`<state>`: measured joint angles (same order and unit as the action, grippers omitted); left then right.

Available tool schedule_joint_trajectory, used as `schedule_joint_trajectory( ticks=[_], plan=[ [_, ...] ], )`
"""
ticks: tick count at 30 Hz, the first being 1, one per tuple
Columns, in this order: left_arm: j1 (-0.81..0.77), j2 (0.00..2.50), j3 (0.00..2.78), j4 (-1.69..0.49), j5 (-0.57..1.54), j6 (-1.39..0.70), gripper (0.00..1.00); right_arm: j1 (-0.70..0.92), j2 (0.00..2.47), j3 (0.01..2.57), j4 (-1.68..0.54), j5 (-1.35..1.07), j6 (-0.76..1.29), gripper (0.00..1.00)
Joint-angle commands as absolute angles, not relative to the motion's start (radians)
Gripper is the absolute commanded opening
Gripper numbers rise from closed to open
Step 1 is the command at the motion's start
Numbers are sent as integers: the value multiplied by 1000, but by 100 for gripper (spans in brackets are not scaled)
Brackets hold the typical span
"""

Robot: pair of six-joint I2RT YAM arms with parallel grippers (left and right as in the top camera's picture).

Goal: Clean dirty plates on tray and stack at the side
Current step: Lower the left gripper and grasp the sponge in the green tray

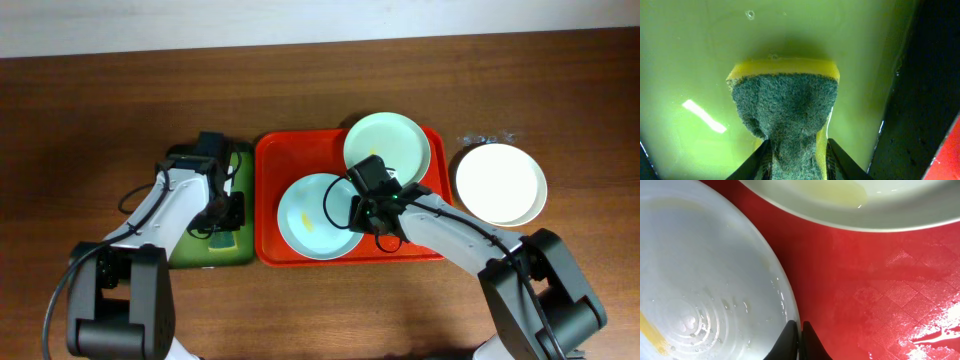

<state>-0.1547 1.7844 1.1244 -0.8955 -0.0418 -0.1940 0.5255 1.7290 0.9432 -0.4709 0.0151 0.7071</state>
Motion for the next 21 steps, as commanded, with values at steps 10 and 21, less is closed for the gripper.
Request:
schedule_joint_trajectory(
  ticks=[10,21],
  plan=[
    [-152,1786,1053,-831,-56,-189,0,532,1736,938,-479,35,711,4],
    [-152,1656,1089,-844,-56,-192,4,532,1736,938,-478,35,711,14]
  ],
)
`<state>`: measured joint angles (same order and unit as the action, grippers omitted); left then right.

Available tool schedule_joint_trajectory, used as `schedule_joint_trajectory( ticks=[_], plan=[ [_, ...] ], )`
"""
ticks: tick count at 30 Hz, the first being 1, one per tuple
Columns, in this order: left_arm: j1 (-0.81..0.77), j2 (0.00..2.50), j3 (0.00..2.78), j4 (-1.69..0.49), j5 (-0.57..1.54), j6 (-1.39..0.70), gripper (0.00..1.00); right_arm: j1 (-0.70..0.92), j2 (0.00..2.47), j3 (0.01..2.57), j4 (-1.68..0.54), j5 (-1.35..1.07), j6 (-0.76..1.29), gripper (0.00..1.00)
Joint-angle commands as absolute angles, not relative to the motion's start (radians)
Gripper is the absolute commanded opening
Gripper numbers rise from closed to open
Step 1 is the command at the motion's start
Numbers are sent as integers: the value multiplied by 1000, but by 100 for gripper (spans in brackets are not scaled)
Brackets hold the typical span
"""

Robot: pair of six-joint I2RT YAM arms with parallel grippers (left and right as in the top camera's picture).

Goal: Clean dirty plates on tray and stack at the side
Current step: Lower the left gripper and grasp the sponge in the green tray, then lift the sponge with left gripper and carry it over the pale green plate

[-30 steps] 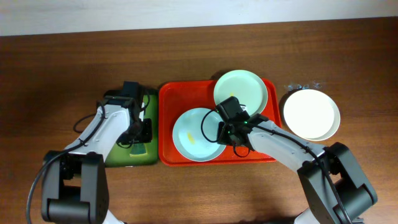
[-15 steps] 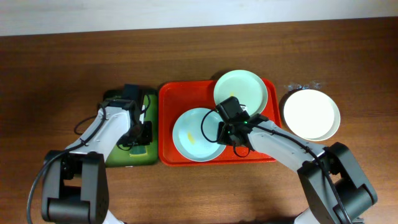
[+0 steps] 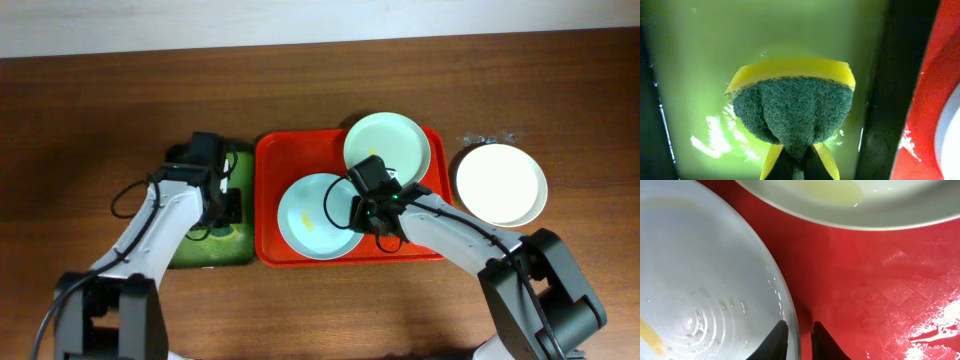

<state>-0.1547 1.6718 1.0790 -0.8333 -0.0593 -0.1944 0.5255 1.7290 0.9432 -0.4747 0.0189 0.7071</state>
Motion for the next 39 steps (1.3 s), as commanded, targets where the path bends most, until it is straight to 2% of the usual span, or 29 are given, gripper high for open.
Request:
schedule_joint_trajectory(
  ticks=[1,2,5,6,8,19,21,22,26,34,37,39],
  plan=[
    [-152,1656,1084,-841,-56,-192,4,532,1736,938,-478,35,711,8],
    [-154,1657,1079,-838,-56,-193,5,532,1736,939,-478,35,711,4],
    [-154,1657,1068,-830,-56,-193,10,532,1736,938,-478,35,711,4],
    [-154,1657,1063,-826,-56,-193,24,532,1736,938,-478,35,711,4],
    [-154,1657,1057,-823,-56,-193,30,532,1736,938,-478,35,711,4],
    [-154,1657,955,-709,-76,-193,34,532,1736,938,-478,35,711,4],
    [-154,1657,943,-691,-79,-193,30,532,1736,938,-478,35,711,4],
    [-154,1657,943,-688,-79,-193,15,532,1736,938,-478,35,711,4],
    [-154,1652,955,-685,-75,-192,0,532,1736,939,-475,34,711,4],
    [-154,1451,1018,-696,-78,-183,0,532,1736,939,-407,-97,710,4],
    [-154,1390,1018,-694,-75,-162,0,532,1736,939,-399,-97,710,9],
    [-154,1385,1024,-694,-73,-161,0,532,1736,939,-384,-98,710,4]
  ],
)
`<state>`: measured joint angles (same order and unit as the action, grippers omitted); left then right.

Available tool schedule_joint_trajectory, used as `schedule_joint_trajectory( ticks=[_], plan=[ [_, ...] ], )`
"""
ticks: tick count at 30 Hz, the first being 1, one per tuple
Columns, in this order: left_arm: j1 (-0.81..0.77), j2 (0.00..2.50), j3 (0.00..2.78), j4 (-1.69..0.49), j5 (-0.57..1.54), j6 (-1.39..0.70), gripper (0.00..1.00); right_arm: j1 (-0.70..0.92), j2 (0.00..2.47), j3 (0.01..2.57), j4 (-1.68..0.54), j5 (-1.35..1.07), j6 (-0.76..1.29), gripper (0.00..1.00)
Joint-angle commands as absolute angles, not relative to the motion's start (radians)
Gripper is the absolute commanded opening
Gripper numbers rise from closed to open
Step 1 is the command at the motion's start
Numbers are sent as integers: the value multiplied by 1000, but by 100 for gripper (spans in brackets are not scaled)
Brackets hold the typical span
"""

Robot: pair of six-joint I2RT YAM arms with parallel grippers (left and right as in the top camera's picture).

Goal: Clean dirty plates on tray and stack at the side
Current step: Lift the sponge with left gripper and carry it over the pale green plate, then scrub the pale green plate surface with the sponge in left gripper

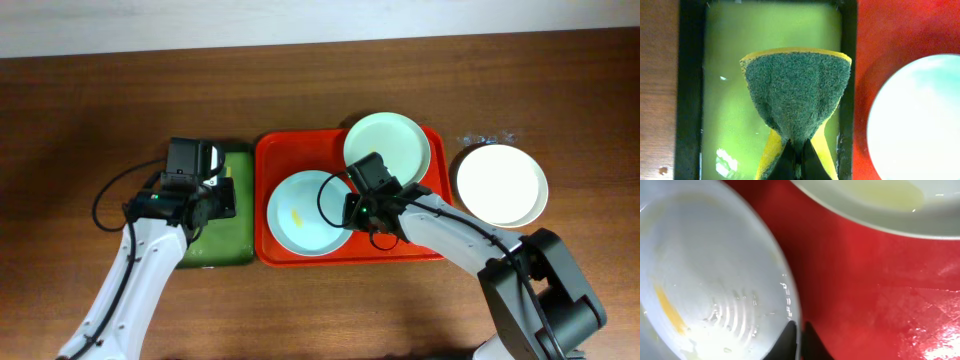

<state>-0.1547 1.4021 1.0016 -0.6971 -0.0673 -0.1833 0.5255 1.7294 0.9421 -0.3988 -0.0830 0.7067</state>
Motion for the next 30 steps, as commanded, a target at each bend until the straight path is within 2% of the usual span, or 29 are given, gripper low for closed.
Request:
schedule_joint_trajectory(
  ticks=[1,2,4,6,11,17,21,24,27,28,29,30],
  plan=[
    [-154,1385,1026,-694,-66,-161,0,532,1736,939,-380,-97,710,9],
    [-154,1385,1030,-698,-58,-160,0,530,1736,939,-380,-96,710,27],
    [-154,1385,1036,-698,-31,-154,0,529,1736,939,-380,-71,706,30],
    [-154,1385,1045,-699,-5,-138,0,529,1736,939,-377,-35,685,26],
    [-154,1388,1084,-735,5,-136,0,530,1741,939,-378,-25,685,4],
    [-161,1439,1159,-805,96,-136,0,530,1756,939,-377,-157,686,4],
    [-221,1469,1162,-800,116,-145,0,530,1756,939,-377,-262,702,4],
    [-282,1512,1162,-798,116,-190,0,530,1756,939,-379,-247,742,4],
    [-342,1573,1162,-791,116,-216,0,530,1756,939,-381,-150,729,22],
    [-359,1592,1162,-781,116,-216,0,530,1756,939,-381,-134,723,24],
    [-373,1612,1162,-770,116,-216,0,530,1756,939,-380,-130,710,22],
    [-384,1628,1162,-762,116,-217,0,530,1756,939,-382,-121,710,15]
  ],
)
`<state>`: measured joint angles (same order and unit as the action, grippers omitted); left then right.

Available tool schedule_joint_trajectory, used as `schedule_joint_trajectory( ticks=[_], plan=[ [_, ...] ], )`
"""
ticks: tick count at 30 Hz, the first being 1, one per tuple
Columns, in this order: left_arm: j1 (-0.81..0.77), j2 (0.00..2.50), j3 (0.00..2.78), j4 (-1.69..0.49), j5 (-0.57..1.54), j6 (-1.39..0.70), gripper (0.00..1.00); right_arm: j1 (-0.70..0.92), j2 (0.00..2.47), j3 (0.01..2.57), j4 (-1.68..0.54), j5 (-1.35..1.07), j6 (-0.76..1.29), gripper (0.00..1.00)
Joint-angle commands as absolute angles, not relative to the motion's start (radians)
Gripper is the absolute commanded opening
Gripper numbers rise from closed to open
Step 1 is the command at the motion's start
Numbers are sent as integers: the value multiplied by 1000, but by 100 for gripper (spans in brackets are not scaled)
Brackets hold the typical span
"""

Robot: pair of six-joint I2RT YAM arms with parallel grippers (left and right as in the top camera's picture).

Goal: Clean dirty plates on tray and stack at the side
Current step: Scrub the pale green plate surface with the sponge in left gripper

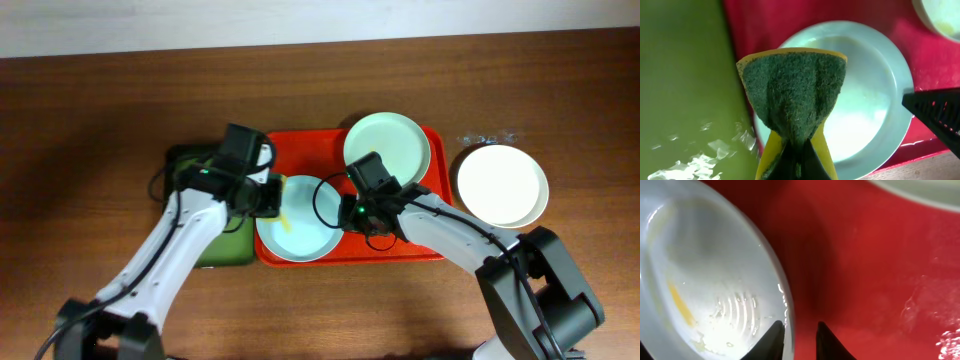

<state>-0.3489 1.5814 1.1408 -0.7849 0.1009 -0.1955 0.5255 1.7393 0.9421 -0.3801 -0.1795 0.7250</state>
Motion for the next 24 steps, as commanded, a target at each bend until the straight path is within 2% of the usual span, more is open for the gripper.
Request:
schedule_joint_trajectory(
  ticks=[1,2,19,24],
  plan=[
    [-389,1639,1162,-755,115,-224,0,530,1756,939,-384,-121,710,9],
    [-395,1652,1162,-749,111,-242,0,530,1756,939,-385,-121,710,4],
    [-464,1887,1159,-690,86,-300,0,530,1757,939,-387,-119,710,4],
    [-475,1892,1173,-666,419,-194,0,530,1757,939,-388,-119,710,4]
  ],
)
